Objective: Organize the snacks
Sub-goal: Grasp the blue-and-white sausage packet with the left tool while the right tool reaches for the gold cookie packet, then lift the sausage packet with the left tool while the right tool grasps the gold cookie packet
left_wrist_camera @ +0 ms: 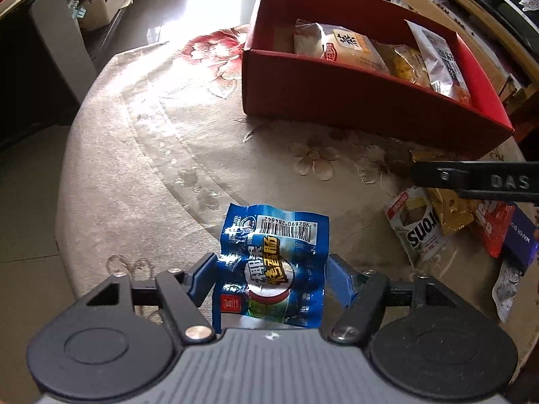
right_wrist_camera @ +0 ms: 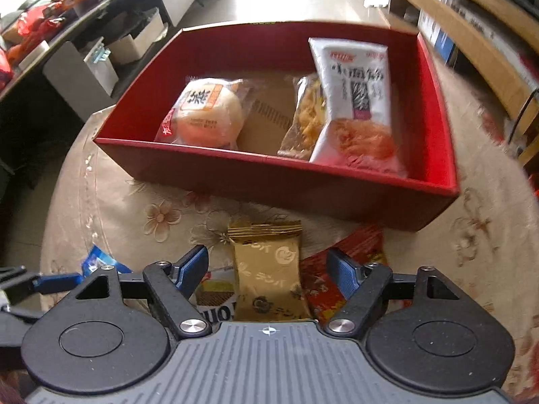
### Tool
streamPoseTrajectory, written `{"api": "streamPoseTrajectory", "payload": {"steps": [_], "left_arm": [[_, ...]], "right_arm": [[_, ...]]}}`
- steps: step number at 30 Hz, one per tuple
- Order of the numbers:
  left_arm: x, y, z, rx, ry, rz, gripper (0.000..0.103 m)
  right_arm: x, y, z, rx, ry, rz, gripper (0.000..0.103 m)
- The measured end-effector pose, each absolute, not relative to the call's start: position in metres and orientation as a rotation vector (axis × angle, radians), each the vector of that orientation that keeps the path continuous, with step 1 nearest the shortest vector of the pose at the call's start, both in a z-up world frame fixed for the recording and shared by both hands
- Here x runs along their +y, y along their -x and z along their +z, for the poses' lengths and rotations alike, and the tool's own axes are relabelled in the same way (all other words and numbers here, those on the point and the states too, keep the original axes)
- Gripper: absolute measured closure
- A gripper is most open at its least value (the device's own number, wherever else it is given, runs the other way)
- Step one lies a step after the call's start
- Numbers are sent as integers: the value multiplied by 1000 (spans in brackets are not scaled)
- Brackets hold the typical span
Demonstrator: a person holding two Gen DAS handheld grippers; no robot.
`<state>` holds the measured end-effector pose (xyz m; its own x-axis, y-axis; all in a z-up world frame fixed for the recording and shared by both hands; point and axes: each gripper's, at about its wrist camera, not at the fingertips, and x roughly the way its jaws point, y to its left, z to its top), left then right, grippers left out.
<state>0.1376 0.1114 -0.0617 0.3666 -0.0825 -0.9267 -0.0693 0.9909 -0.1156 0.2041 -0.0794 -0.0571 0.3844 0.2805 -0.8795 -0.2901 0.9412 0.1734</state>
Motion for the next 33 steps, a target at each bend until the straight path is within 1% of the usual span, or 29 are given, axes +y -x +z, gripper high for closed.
{"api": "streamPoseTrajectory", "payload": {"steps": [5,7,8,9,10,13,18,23,31,33], "left_arm": [[107,-143,-62,1200,150,-21,34],[104,-144,-62,1201,145,-23,34],[104,-144,-62,1202,142,-23,34],[103,-144,-63,1204,138,-23,34],[103,-144,-64,1206,134,-23,34],[103,-142,-65,1210,127,-24,34],[100,-139,-62,1207,124,-38,34],[91,-128,-60,1202,100,-62,34],[67,-105,-70,1207,16,-70,34],[61,-102,-71,1196,-22,-64,34]], "right_arm": [[-67,-209,-66,1143,23,377,27],[-59,-209,-70,1143,71,371,37],[-56,-209,-72,1140,99,368,38],[-52,-208,-72,1131,132,366,42],[-50,-206,-72,1125,157,365,48],[-51,-202,-69,1128,152,375,55],[-63,-182,-55,1088,167,369,55],[-82,-154,-43,1084,107,370,55],[-80,-111,-76,1165,197,356,54],[-78,-107,-79,1152,218,354,54]]}}
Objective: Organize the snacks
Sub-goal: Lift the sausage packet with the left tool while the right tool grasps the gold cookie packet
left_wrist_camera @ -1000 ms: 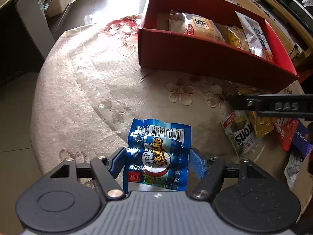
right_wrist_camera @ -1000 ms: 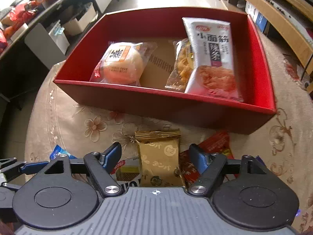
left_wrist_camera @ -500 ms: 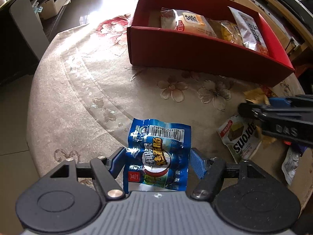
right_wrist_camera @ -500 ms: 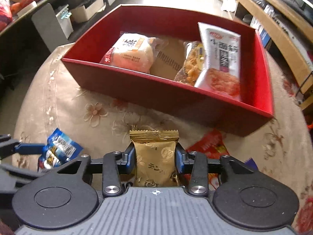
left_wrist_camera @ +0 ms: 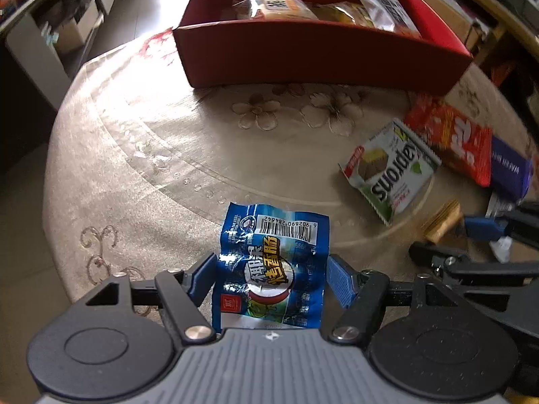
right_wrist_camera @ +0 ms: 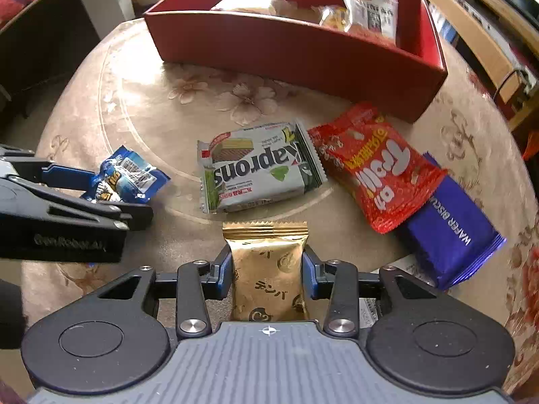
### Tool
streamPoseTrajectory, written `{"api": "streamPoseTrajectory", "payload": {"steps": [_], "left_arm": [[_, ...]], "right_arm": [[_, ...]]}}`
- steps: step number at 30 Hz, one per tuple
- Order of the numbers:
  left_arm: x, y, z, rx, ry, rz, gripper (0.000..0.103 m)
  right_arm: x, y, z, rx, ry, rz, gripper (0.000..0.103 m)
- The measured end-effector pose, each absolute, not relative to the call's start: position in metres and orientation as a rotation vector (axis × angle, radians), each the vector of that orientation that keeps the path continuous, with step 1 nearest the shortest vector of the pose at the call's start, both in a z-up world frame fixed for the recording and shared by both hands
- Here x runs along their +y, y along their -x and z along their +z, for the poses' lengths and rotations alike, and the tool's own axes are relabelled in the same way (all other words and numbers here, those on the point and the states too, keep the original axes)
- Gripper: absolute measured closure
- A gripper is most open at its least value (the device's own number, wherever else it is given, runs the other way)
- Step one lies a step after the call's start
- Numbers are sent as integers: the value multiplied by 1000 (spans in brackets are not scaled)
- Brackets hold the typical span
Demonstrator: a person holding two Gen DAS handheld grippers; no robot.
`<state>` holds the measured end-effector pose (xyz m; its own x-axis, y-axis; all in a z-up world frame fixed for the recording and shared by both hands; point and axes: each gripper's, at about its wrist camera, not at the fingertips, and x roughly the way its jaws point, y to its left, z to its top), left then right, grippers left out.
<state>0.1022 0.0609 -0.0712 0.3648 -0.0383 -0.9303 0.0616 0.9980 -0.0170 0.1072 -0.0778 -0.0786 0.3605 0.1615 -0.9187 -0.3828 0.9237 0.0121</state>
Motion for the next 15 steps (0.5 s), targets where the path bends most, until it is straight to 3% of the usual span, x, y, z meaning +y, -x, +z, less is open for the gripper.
{"api": "streamPoseTrajectory", "payload": {"steps": [4,11,15], "left_arm": [[56,-99,-73,1179,-48,-57,33],[59,-100,-75,1176,-50,-41,18],[62,-101,-77,1174,-42,-42,16]], "right_arm": [[-78,-109,-80,1146,218,358,51],[-74,-105,-82,1126,244,368,45],[-76,-106,-83,1128,244,365,39]]}}
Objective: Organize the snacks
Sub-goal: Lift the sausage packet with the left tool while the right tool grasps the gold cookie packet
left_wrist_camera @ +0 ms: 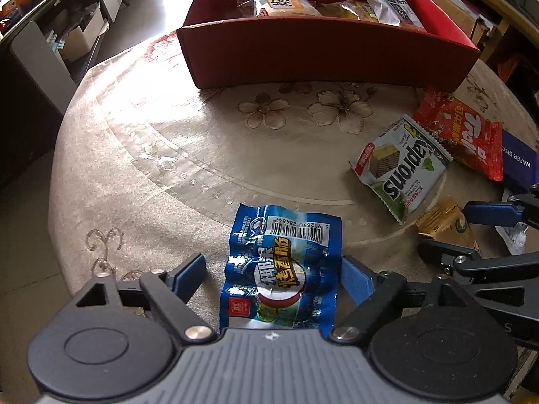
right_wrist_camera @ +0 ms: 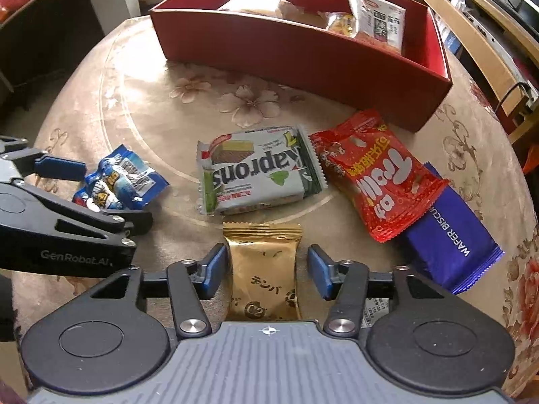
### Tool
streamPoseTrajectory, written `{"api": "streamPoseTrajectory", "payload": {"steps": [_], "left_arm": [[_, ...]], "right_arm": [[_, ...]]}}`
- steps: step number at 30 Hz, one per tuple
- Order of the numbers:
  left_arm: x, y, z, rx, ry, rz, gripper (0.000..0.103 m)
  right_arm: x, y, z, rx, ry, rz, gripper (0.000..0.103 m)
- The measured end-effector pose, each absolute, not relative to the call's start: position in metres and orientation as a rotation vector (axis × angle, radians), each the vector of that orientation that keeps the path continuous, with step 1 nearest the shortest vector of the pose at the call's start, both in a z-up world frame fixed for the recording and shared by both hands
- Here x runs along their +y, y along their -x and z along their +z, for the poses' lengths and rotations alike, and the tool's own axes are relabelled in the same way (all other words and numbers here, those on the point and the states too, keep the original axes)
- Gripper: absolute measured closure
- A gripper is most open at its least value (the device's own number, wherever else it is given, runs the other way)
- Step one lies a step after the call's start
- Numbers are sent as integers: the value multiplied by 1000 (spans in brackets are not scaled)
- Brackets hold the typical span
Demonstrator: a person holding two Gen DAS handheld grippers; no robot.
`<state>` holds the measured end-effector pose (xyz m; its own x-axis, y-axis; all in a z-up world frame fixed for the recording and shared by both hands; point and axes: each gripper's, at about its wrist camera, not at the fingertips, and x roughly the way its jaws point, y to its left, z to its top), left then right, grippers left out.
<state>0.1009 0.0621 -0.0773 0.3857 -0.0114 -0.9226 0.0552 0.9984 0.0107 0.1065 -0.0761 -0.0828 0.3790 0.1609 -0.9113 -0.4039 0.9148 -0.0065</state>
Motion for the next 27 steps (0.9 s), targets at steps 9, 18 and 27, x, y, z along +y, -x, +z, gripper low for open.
{"api": "streamPoseTrajectory", "payload": {"steps": [9,18,27], "left_arm": [[64,-102,-78,1172,-32,-39,16],[56,-97,-74,1154,-40,-36,29],[50,-88,-64,1145,-21,-51,34]], "right_arm": [[-77,-108,-84,1126,242,375,37],[-75,-97,-80,1114,236,366,55],[-70,-77,-69,1080,285,373,57]]}}
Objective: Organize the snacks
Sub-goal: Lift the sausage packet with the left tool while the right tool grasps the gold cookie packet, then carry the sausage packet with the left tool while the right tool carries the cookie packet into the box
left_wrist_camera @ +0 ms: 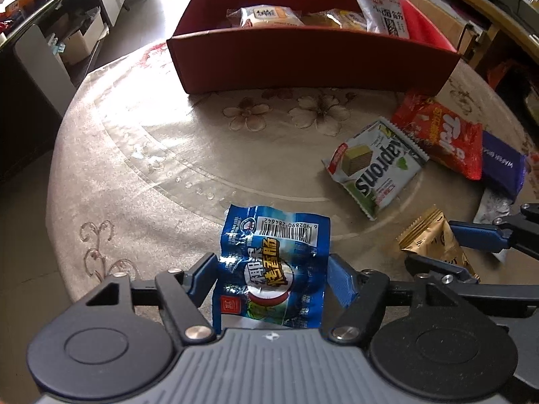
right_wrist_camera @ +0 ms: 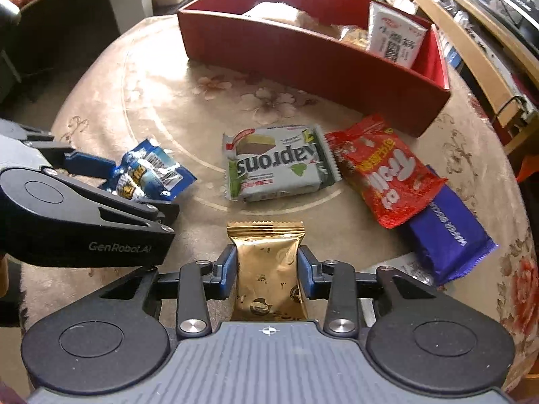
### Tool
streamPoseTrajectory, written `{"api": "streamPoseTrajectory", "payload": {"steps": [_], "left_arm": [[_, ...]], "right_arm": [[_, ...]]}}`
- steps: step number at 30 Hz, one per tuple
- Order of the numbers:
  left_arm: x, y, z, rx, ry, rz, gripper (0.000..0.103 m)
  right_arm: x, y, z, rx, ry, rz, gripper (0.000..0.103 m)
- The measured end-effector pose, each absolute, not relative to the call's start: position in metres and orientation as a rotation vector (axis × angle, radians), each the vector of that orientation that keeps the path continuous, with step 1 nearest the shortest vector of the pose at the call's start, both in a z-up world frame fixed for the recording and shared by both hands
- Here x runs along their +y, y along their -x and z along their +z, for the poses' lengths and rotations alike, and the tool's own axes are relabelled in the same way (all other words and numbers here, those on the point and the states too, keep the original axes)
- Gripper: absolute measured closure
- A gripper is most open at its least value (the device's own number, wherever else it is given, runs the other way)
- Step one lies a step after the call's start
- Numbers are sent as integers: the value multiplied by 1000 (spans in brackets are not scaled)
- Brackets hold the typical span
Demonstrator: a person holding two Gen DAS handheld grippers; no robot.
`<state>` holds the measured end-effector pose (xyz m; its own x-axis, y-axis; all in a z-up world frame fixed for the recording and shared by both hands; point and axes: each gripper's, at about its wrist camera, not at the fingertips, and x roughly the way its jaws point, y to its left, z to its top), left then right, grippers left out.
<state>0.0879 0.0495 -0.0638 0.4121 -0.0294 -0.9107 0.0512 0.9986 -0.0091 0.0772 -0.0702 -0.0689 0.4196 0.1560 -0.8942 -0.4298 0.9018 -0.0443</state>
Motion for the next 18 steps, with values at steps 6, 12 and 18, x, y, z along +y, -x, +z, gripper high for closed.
{"api": "streamPoseTrajectory", "payload": {"steps": [6,12,18], "left_arm": [[44,-83,-54,1115,-22,-61,34],[40,-82,-49,1098,-20,-58,34],[37,-83,-38,1053,-25,-57,34]], "right_arm": [[-81,-77,-57,1043,242,334,57],[-84,-80,-53,1026,234,322,57],[-91,-80,-43,991,210,317,57]]}}
